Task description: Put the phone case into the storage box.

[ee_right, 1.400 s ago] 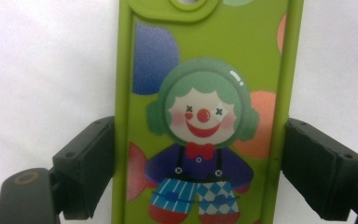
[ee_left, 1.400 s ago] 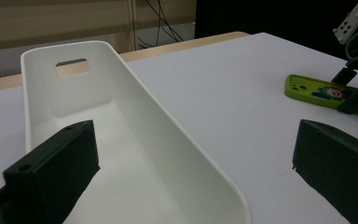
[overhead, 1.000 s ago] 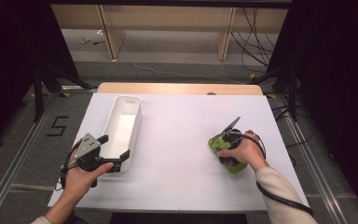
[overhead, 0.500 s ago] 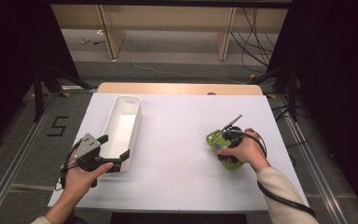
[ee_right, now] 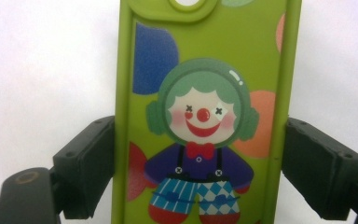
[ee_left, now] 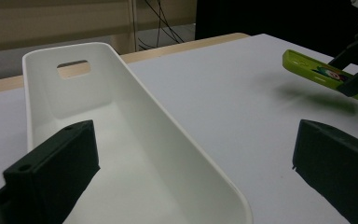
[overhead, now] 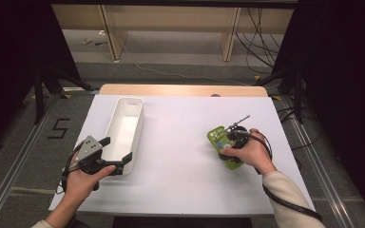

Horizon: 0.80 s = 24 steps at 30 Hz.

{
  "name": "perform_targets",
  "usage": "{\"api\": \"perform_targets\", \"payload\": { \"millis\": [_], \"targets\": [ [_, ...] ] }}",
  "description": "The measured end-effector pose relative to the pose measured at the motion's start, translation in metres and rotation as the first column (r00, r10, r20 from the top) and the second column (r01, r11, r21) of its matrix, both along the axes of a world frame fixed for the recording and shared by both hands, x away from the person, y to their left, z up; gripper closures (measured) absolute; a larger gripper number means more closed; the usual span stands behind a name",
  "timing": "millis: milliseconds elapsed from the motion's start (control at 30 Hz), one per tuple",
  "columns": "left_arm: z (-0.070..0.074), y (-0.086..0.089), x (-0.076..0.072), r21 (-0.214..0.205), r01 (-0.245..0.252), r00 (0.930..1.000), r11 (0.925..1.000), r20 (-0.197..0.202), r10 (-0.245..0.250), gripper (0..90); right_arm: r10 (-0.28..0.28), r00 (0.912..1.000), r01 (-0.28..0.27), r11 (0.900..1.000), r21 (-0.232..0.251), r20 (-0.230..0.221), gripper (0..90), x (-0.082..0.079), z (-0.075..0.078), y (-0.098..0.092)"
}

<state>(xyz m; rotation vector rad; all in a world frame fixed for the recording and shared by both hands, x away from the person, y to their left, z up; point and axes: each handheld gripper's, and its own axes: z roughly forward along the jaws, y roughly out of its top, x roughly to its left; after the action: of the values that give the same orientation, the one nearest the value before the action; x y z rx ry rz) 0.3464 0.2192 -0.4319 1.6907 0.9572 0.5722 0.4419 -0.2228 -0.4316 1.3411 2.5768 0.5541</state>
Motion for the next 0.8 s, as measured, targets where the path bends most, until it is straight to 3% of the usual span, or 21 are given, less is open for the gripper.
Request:
{"api": "perform_targets", "payload": {
  "millis": [200,800],
  "targets": [
    [0.0024,-0.0006,0.0021,-0.005,0.005,0.9999,1.0000,0.014,-0.005,0.0,-0.003,0.9988,0.002,0.9994,0.036,0.049,16.7,0.0002,0.0037,-0.0003],
    [0.0066,-0.0081,0.0084,-0.010,0.026,0.9991,0.9996,0.034,-0.026,0.0,0.004,0.9915,-0.018,0.9939,0.109,0.130,16.7,-0.0040,0.0098,0.0044]
  ]
}}
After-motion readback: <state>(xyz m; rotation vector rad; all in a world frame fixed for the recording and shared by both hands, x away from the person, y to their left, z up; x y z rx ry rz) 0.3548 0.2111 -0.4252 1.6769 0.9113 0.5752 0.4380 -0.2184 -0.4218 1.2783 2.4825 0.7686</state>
